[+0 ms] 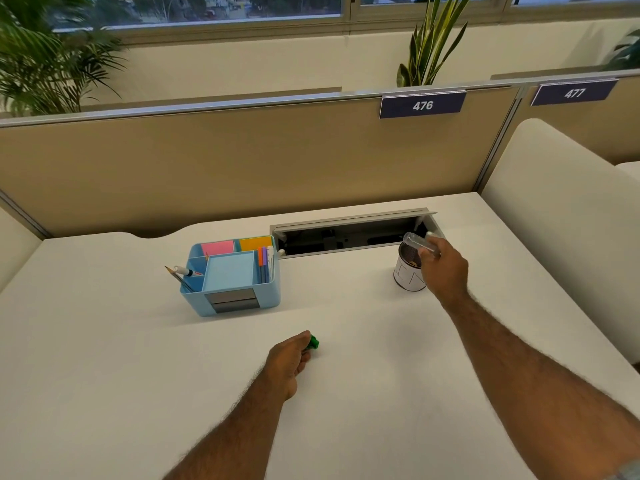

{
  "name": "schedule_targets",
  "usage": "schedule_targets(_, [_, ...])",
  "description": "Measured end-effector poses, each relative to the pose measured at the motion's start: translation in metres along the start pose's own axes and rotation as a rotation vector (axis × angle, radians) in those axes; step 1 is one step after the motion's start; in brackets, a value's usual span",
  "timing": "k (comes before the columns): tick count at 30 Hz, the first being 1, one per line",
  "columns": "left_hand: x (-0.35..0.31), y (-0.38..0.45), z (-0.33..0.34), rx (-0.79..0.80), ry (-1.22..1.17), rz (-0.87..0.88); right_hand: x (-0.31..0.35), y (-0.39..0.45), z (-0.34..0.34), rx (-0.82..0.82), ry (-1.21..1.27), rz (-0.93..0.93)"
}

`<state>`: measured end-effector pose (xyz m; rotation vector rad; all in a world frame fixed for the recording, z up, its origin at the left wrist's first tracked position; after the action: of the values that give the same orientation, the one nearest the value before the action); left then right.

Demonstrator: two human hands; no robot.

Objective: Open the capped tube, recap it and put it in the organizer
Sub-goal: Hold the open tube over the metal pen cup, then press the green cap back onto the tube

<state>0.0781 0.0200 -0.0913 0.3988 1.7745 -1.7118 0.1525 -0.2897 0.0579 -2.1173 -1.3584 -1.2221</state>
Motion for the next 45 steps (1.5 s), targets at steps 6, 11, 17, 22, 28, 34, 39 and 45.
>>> schedule_targets(6, [0.001, -0.002, 0.002, -0.008, -0.029, 0.015, -0.015, -0.043, 0.039, 0.087, 0.302, 0.100])
schedule_targets(11, [0.002, -0.005, 0.004, 0.003, -0.080, -0.009, -0.029, -0.099, 0.076, 0.239, 0.471, 0.203])
schedule_targets(17, [0.004, -0.007, 0.007, 0.022, -0.113, -0.003, -0.045, -0.157, 0.101, 0.410, 0.368, 0.218])
schedule_targets(22, [0.004, -0.009, 0.007, -0.009, -0.126, -0.005, -0.047, -0.176, 0.112, 0.518, 0.305, 0.194])
schedule_targets(28, [0.004, -0.008, 0.008, -0.016, -0.112, 0.025, -0.043, -0.178, 0.118, 0.530, 0.268, 0.167])
schedule_targets(34, [0.004, -0.010, 0.013, 0.010, -0.100, 0.064, -0.040, -0.180, 0.123, 0.530, 0.252, 0.172])
schedule_targets(39, [0.004, -0.013, 0.009, -0.006, -0.061, 0.093, -0.039, -0.184, 0.126, 0.508, 0.266, 0.196])
schedule_targets(45, [0.004, -0.018, 0.008, 0.002, -0.086, 0.155, -0.035, -0.190, 0.127, 0.480, 0.356, 0.288])
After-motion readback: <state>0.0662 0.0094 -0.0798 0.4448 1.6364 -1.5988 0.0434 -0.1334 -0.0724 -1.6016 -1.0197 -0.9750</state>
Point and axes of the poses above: each hand's wrist, its own y-axis towards the middle knuckle, its own z-axis out of the palm, x = y × z, the point moved 5 cm from there along y, towards the middle knuckle, and after that the axes turned 4 degrees about -z, right-handed, at the moved point
